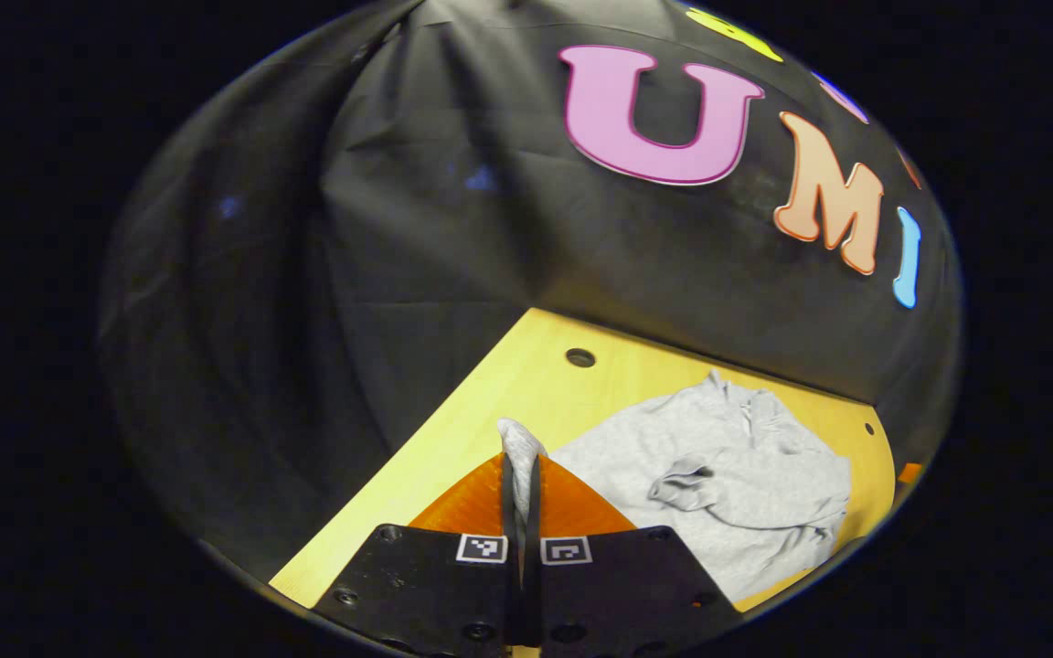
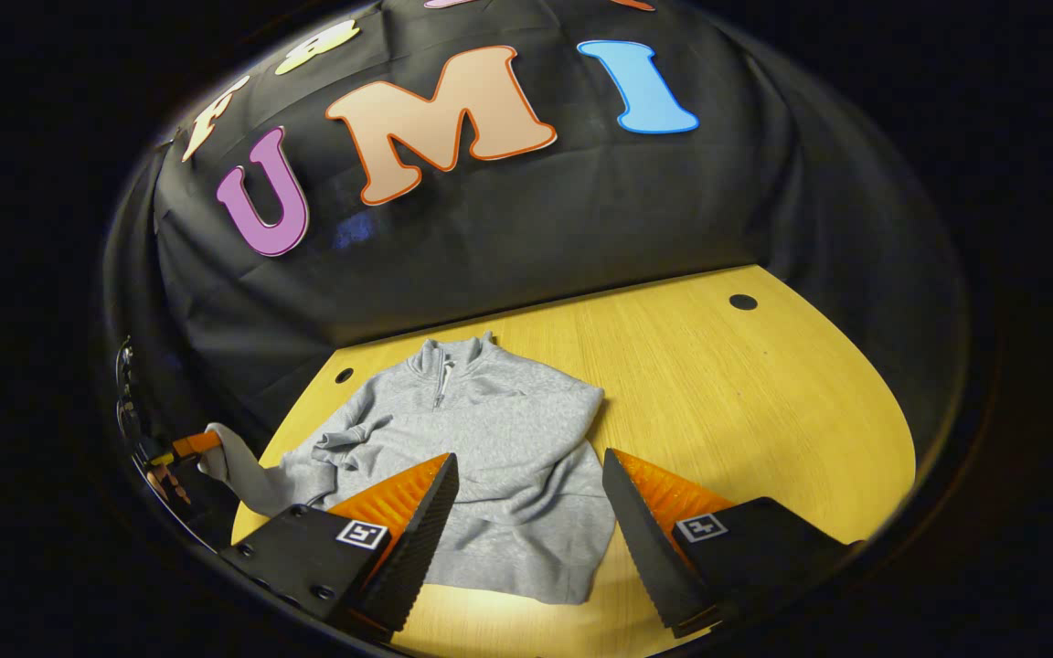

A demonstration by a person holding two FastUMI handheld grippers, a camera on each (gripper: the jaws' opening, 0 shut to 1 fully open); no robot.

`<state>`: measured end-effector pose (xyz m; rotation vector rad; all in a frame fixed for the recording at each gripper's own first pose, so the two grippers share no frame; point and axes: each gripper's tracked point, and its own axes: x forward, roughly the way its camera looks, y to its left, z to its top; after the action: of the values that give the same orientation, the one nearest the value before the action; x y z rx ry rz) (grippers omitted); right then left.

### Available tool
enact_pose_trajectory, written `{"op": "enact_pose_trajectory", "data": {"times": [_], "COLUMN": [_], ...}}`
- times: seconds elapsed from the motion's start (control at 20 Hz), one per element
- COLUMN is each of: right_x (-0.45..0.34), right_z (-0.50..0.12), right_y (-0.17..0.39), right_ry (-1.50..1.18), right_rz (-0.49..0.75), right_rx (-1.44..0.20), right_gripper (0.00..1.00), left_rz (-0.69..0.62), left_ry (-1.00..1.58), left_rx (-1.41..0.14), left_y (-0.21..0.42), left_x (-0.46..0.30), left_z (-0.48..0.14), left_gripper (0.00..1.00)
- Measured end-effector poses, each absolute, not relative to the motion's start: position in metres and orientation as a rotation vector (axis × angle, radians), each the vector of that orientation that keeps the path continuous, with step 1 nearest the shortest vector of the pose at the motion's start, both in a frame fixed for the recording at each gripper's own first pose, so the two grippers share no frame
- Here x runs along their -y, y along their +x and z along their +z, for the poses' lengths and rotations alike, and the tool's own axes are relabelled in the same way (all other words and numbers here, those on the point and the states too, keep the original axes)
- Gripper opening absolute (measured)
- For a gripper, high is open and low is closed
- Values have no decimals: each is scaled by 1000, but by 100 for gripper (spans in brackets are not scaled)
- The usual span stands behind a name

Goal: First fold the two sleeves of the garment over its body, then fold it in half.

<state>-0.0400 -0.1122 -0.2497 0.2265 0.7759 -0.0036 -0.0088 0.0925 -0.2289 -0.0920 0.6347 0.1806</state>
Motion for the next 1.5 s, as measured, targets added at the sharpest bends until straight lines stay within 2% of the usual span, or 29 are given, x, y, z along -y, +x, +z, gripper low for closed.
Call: {"op": "enact_pose_trajectory", "data": {"times": [0.05,0.15,0.2,0.25,0.6,1.15,1.25,1.3,1.4,1.5], "right_x": [118,130,136,141,178,228,232,235,241,242], "right_z": [-249,-247,-246,-245,-240,-249,-253,-254,-252,-251], "right_y": [-44,-53,-56,-61,-86,-125,-127,-129,-137,-137], "right_ry": [228,226,225,222,231,223,225,228,235,240], "right_rz": [-13,-33,-41,-49,-96,-138,-146,-150,-154,-153], "right_rx": [-777,-780,-780,-780,-781,-805,-809,-813,-814,-810], "right_gripper": [94,98,94,98,98,98,94,98,94,98], "left_rz": [156,104,81,57,-113,-365,-398,-414,-434,-447], "left_ry": [-88,-78,-78,-78,-62,-34,-15,-7,12,36], "left_rx": [-628,-621,-619,-613,-605,-649,-669,-681,-706,-735], "left_y": [0,17,24,31,68,70,66,64,62,59], "left_x": [-81,-56,-43,-30,79,263,289,300,316,328], "left_z": [-228,-227,-226,-226,-225,-249,-256,-263,-274,-286], "left_gripper": [0,0,1,0,0,0,0,0,0,0]}}
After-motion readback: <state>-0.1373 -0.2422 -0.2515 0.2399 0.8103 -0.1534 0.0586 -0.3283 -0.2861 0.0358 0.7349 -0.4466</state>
